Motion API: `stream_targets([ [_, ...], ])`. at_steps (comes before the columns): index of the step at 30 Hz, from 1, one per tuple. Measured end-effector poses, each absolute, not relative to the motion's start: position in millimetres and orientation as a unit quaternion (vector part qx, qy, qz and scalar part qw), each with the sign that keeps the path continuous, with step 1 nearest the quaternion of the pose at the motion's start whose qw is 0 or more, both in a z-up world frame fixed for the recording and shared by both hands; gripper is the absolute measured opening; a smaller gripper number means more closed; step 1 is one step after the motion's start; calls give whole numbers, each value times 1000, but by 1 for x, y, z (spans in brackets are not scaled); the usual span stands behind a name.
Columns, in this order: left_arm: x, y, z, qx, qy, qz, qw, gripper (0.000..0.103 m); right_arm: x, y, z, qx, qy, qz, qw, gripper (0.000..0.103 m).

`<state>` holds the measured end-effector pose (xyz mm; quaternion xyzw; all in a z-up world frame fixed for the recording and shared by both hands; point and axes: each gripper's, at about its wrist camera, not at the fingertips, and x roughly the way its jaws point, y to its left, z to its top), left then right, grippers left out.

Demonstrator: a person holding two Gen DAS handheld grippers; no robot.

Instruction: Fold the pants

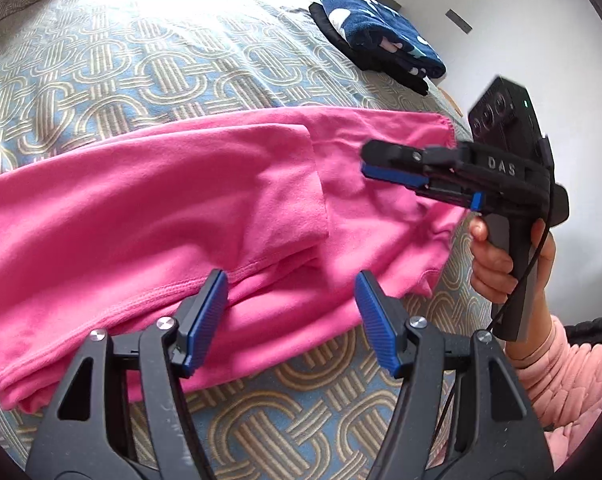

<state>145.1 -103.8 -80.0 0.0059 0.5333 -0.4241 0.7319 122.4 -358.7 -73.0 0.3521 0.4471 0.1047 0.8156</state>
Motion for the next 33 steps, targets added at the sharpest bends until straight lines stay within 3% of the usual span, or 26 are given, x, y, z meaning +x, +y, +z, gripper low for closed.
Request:
stream_targets([
  [7, 151, -138, -74, 14, 513, -425, 746, 67, 43, -407, -65, 357, 420, 14, 834, 42],
  [10, 145, -176, -87, 75, 519, -412, 745, 66, 17, -424, -63, 355, 407, -25, 841, 48],
  [12, 131, -199, -89, 168, 479, -376, 775, 54, 6, -437, -67, 374, 403, -36, 835, 48],
  [13, 125, -206, -89, 206, 464, -358, 784, 40, 2, -440, -68, 383, 400, -33, 832, 48],
  [15, 129, -207, -85, 207, 472, -337, 788, 24, -3, -441, -67, 390, 391, -26, 833, 48],
  [16, 135, -202, -83, 197, 482, -325, 789, 10, -5, -439, -65, 387, 387, -23, 837, 48],
  [24, 156, -137, -41, 4, 523, -376, 765, 9, -23, -446, -66, 391, 361, -28, 846, 48],
  [28, 151, -138, -46, 13, 526, -366, 767, 40, -37, -463, -67, 405, 347, -46, 845, 50],
  [33, 146, -165, -94, 81, 557, -318, 763, 41, -54, -472, -68, 422, 338, -72, 838, 50],
])
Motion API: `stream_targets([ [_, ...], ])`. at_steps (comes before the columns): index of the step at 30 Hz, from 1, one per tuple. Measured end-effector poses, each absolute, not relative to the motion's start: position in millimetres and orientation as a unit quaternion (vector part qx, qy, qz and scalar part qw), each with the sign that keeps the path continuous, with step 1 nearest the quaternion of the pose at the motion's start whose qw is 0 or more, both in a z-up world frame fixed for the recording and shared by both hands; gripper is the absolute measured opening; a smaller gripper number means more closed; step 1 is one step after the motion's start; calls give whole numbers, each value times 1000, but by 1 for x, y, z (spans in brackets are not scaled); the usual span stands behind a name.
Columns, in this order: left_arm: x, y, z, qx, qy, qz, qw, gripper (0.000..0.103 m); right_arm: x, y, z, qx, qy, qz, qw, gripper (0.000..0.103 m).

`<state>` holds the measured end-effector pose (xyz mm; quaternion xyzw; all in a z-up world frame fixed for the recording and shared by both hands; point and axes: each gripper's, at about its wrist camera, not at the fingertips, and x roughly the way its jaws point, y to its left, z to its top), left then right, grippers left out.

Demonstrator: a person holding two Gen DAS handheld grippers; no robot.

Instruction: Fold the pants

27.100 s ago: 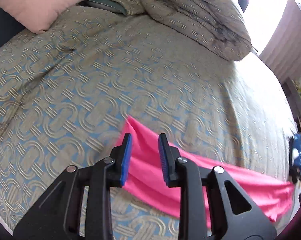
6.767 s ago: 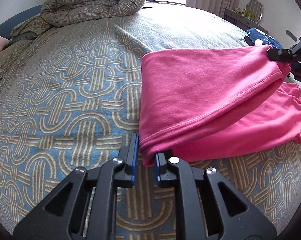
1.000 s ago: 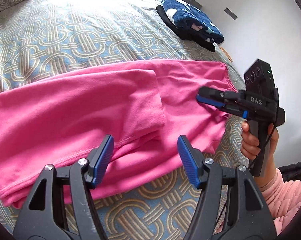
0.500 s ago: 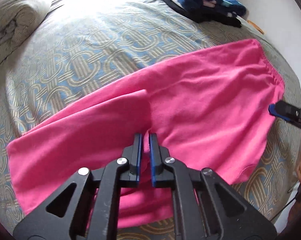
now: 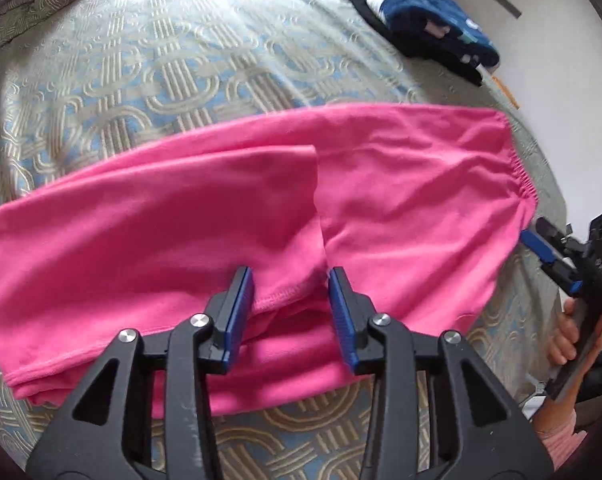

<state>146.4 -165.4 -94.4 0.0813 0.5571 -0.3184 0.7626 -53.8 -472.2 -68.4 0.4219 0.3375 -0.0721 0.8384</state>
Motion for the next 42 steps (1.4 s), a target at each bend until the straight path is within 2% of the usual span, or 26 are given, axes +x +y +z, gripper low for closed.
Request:
stream_targets([
  [2, 133, -175, -90, 100, 537, -327, 771, 57, -60, -478, -70, 432, 333, -83, 834, 54],
  [7, 106, -187, -65, 82, 536, -412, 732, 57, -73, -499, -76, 452, 320, -120, 824, 57],
  [10, 99, -191, -59, 89, 527, -408, 740, 58, -72, -511, -81, 474, 308, -130, 815, 58],
  [13, 101, -193, -64, 98, 530, -388, 748, 65, -65, -521, -83, 480, 301, -142, 812, 61],
  [19, 107, -184, -68, 69, 539, -370, 754, 67, -40, -543, -92, 522, 278, -143, 794, 62],
  [21, 108, -180, -66, 68, 533, -360, 762, 72, -32, -543, -89, 514, 272, -156, 798, 48],
  [22, 109, -177, -65, 67, 528, -355, 769, 75, -28, -542, -87, 503, 274, -164, 803, 27],
  [23, 109, -174, -63, 66, 522, -351, 775, 76, -24, -541, -85, 491, 280, -174, 806, 11],
  [27, 115, -162, -63, 51, 515, -334, 788, 77, -11, -526, -61, 451, 271, -176, 832, 9],
  [36, 135, -112, -69, -4, 516, -292, 805, 77, 46, -402, 29, 228, 262, -82, 934, 8],
  [42, 153, -39, -79, -74, 522, -239, 815, 78, 82, -265, 22, 91, 298, 72, 948, 8],
])
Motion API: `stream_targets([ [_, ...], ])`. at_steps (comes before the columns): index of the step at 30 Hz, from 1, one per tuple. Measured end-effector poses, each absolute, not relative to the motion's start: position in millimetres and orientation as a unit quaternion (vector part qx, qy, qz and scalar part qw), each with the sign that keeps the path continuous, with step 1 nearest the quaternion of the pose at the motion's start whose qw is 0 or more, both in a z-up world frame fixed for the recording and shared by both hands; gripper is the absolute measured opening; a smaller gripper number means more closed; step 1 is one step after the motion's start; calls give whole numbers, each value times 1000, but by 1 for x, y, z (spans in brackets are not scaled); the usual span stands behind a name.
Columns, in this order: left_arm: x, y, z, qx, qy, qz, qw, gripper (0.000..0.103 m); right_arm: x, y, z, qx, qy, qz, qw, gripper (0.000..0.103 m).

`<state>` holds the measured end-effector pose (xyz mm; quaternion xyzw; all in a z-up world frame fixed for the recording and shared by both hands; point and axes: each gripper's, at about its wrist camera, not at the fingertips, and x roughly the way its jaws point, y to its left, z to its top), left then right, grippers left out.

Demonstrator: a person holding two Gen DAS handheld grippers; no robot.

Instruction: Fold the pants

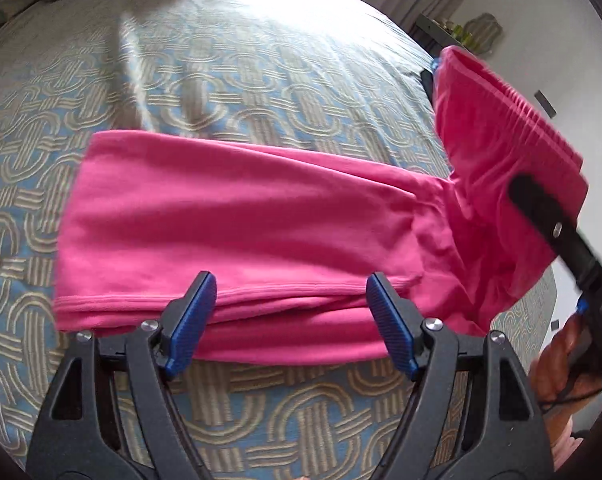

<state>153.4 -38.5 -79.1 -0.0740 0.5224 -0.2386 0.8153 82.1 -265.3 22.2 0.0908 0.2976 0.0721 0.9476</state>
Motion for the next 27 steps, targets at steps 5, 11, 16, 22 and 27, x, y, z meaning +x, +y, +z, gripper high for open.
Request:
stream_targets([
  [5, 163, 0, -88, -145, 537, -242, 795, 80, 103, -177, -41, 7, 414, 148, 898, 15],
  [11, 171, -10, -93, -194, 549, -291, 759, 82, 90, -173, -53, -12, 430, 165, 887, 32],
  [16, 174, -52, -93, -168, 569, -331, 734, 84, 69, -204, -38, 35, 419, 180, 890, 51],
  [22, 173, -92, -89, -117, 562, -339, 746, 76, 48, -248, -36, 94, 415, 134, 895, 51],
  [27, 166, -97, -73, -63, 540, -320, 776, 13, 36, -283, -29, 141, 401, 101, 899, 52],
])
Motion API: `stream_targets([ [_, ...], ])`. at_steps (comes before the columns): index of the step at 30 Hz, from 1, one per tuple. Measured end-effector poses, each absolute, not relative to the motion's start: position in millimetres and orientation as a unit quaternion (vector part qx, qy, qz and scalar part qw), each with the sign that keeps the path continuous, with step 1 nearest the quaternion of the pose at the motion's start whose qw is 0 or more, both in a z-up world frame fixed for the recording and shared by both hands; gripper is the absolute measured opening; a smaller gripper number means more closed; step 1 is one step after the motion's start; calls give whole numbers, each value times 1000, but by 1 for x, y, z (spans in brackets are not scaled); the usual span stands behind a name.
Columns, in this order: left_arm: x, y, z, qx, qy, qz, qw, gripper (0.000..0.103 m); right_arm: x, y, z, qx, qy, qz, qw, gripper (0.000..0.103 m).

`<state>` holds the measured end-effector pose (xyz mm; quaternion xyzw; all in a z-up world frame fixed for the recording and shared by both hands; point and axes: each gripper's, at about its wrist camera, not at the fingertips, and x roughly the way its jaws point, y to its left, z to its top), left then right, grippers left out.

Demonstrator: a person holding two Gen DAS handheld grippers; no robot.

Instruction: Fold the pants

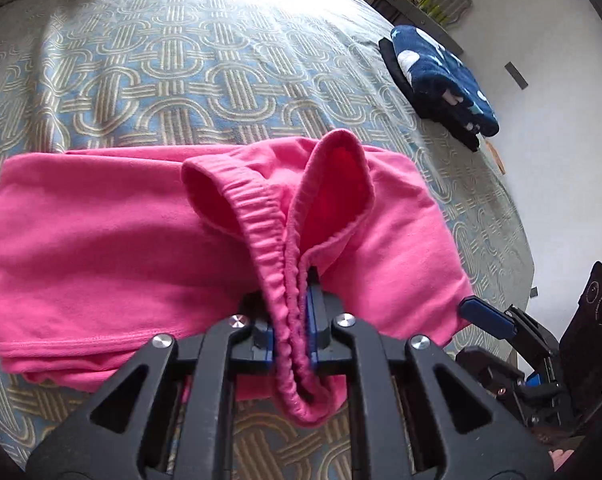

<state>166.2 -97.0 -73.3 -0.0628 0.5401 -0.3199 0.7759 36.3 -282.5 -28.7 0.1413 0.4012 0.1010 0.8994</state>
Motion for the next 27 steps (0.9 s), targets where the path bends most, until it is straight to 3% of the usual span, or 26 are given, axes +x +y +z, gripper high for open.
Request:
stream_targets([
  [5, 176, -32, -13, -126, 471, -321, 812, 13, 29, -315, -16, 188, 373, 78, 905, 52],
  [8, 184, 10, 5, -103, 439, -278, 848, 15, 25, -327, -13, 216, 366, 77, 902, 56],
  [10, 191, 32, -5, -72, 442, -246, 859, 15, 26, -332, -18, 226, 371, 76, 898, 57],
  [15, 213, 54, -83, -82, 545, -204, 809, 18, 44, -313, -40, 228, 417, 90, 875, 58],
  [17, 209, 57, -96, -77, 544, -191, 814, 35, 50, -301, -43, 212, 431, 92, 872, 58],
  [21, 207, 58, -96, -97, 539, -203, 812, 52, 62, -283, -42, 176, 442, 87, 875, 58],
  [23, 205, 58, -88, -67, 526, -177, 829, 68, 68, -279, -43, 172, 450, 89, 872, 58],
  [27, 204, 68, -64, -54, 481, -151, 862, 68, 77, -274, -59, 148, 485, 69, 859, 58],
])
